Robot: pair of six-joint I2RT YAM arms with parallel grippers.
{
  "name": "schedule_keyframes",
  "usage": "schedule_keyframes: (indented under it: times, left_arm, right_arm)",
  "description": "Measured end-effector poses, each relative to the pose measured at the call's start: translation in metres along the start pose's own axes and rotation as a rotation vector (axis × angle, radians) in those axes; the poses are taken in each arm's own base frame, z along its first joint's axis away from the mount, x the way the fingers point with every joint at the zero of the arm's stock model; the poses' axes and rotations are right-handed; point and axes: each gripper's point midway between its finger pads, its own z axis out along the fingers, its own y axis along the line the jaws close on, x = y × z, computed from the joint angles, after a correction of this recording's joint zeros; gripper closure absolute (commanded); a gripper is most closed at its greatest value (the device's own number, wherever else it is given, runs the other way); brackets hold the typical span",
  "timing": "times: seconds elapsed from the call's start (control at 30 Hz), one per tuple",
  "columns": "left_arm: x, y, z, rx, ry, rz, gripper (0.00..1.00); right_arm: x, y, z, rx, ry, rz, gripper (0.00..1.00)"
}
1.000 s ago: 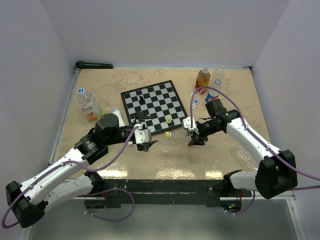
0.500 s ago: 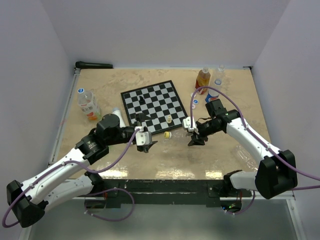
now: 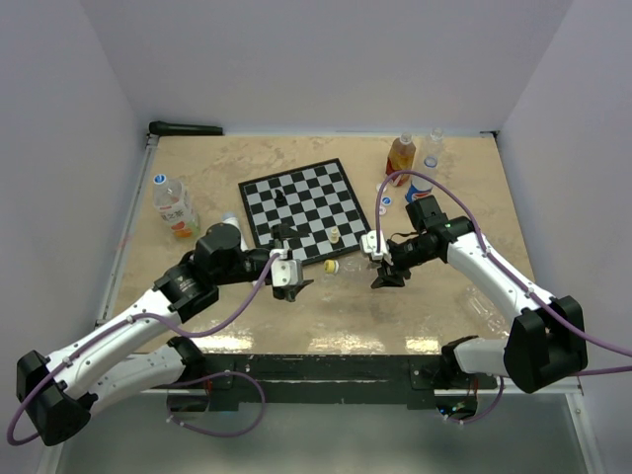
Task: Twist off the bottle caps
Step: Unscrew the bottle cap from the plastic bottle.
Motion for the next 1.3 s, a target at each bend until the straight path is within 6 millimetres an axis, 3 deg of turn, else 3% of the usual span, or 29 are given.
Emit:
schedule_keyframes:
  times: [0.4, 0.67, 0.87, 1.07, 1.3]
  left_arm:
    - [0.003, -0.003, 0.006, 0.026, -0.001, 0.002, 0.01]
    - [0.004, 0.001, 0.023, 0.043, -0.033, 0.014, 0.04]
    - [0.009, -0.004, 0.037, 0.083, -0.05, -0.012, 0.16]
    - [0.028, -0.017, 0.05, 0.146, -0.017, -0.066, 0.28]
    - [0.033, -0.023, 0.053, 0.174, -0.011, -0.097, 0.44]
  right_arm:
    - [0.002, -0.001, 0.0, 0.004, 0.014, 0.0, 0.99]
    - [0.002, -0.001, 0.0, 0.005, 0.014, 0.0, 0.99]
    - [0.002, -0.001, 0.0, 0.005, 0.014, 0.0, 0.99]
    - [0.002, -0.001, 0.0, 0.005, 0.014, 0.0, 0.99]
    - [0.002, -0.001, 0.0, 0.005, 0.014, 0.001, 0.99]
